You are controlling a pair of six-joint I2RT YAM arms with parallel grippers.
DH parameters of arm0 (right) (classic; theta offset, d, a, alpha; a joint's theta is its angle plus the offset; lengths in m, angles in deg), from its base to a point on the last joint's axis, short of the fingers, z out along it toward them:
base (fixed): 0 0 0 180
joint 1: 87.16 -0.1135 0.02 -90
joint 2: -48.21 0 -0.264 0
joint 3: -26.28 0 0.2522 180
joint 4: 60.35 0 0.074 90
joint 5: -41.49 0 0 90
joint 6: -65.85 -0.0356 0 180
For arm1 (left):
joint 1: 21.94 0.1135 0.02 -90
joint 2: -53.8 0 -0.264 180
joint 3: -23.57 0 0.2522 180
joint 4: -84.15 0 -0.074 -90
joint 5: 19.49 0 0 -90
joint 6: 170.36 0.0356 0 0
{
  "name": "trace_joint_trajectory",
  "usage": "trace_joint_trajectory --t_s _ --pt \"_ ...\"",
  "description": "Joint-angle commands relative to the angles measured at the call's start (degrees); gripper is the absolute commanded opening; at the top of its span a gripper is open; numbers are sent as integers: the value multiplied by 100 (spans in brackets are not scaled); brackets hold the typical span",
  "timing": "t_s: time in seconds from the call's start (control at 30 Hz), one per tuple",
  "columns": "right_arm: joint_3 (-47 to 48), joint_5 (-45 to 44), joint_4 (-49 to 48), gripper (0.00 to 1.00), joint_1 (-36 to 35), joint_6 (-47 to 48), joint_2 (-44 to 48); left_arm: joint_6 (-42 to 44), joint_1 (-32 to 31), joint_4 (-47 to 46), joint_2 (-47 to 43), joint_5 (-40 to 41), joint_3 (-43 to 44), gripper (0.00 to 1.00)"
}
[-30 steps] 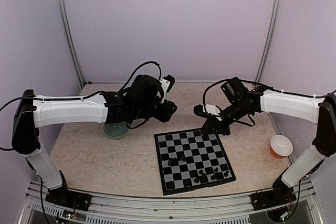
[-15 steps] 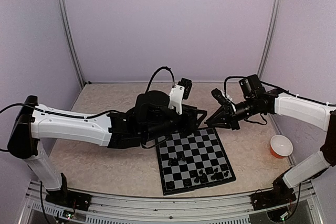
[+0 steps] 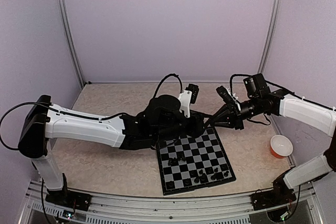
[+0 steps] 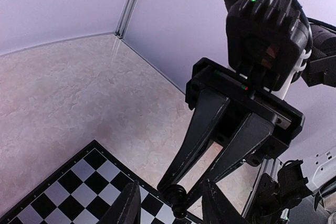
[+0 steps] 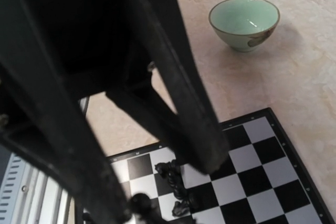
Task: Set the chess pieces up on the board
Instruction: Pass from the right arm to the left
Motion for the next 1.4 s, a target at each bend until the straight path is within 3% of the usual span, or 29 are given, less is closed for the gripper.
trace_joint_trajectory --t_s 0.0,0.3,0.8,1.1,1.17,1.3,1.37 --pt "-51 183 -68 10 70 -60 108 -88 -55 59 38 -234 194 39" --pt "-70 213 -79 11 84 -78 145 -101 -47 111 77 -199 183 31" --pt "-62 247 -114 11 143 -128 134 -196 -47 212 177 -223 264 26" --pt "-90 262 -107 13 166 -99 109 -187 -47 209 154 -213 192 12" --pt "-86 261 -71 16 166 -44 100 -145 -42 240 138 -205 196 8" --pt "-97 236 152 38 166 319 106 6 24 571 64 -212 311 5" --pt "-77 31 278 44 173 463 135 122 64 994 -76 -240 436 5"
